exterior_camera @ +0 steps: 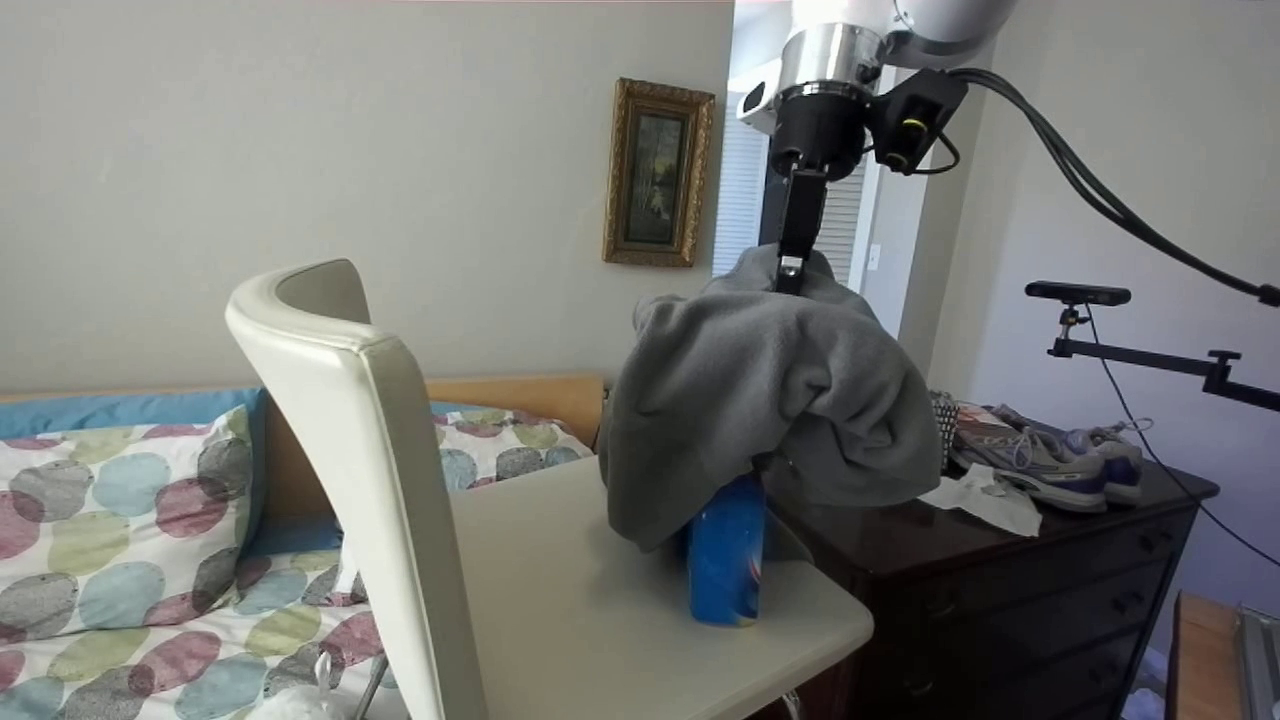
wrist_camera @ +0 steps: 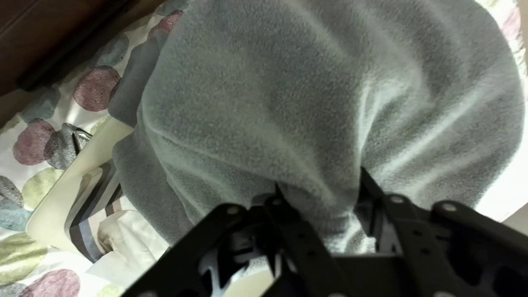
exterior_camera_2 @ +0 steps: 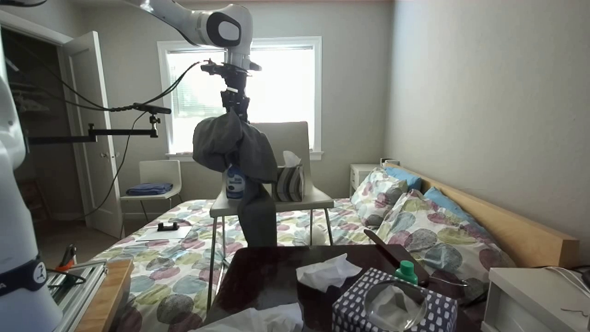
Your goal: Remove the jersey from the top of the bottle
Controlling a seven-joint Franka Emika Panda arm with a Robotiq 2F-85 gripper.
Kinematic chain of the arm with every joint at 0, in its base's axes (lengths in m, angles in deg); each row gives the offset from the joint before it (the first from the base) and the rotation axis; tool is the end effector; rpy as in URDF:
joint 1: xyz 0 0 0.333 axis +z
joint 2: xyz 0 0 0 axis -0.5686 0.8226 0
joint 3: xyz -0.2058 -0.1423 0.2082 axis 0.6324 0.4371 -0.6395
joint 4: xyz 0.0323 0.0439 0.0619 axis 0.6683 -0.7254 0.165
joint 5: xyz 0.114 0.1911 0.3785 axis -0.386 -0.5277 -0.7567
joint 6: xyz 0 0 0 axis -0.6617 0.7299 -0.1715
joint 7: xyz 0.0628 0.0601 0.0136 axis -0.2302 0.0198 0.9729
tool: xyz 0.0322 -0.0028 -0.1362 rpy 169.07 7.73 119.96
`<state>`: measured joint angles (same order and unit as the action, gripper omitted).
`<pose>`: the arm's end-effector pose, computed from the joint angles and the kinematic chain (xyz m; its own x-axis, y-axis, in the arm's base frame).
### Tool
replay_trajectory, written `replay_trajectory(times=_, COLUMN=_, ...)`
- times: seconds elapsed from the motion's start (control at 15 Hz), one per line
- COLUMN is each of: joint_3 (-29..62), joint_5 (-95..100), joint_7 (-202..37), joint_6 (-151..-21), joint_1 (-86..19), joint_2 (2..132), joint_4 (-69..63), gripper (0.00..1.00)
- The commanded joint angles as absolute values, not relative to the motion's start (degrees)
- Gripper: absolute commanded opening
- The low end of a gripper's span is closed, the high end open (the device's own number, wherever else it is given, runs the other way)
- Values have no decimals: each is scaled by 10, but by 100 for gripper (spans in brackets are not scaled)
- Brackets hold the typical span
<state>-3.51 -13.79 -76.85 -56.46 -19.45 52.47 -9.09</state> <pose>0.5301 0.3471 0.5268 0.8768 0.4747 0.0767 0.4786 -0.8464 -0.2336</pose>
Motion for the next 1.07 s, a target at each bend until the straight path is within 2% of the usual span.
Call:
replay_trajectory(times=0.0, joint_3=-36, joint_5=-160, joint_7=-784, joint_6=-550, joint_1=-192, joint_2=532, joint_4=-65, gripper=9)
replay_trajectory(times=0.07, joint_3=-36, joint_5=-167, joint_7=-784, joint_6=-548, joint_1=-192, joint_2=531, joint_4=-61, gripper=2)
replay_trajectory(times=0.13, joint_3=-35, joint_5=-177, joint_7=-783, joint_6=-548, joint_1=-193, joint_2=528, joint_4=-58, gripper=0)
replay_trajectory(times=0.6, joint_3=-38, joint_5=-238, joint_7=-777, joint_6=-586, joint_1=-190, joint_2=503, joint_4=-3, gripper=2)
replay_trajectory(times=1.0, joint_3=-47, joint_5=-187, joint_7=-838, joint_6=-724, joint_1=-182, joint_2=497, joint_4=58, gripper=2)
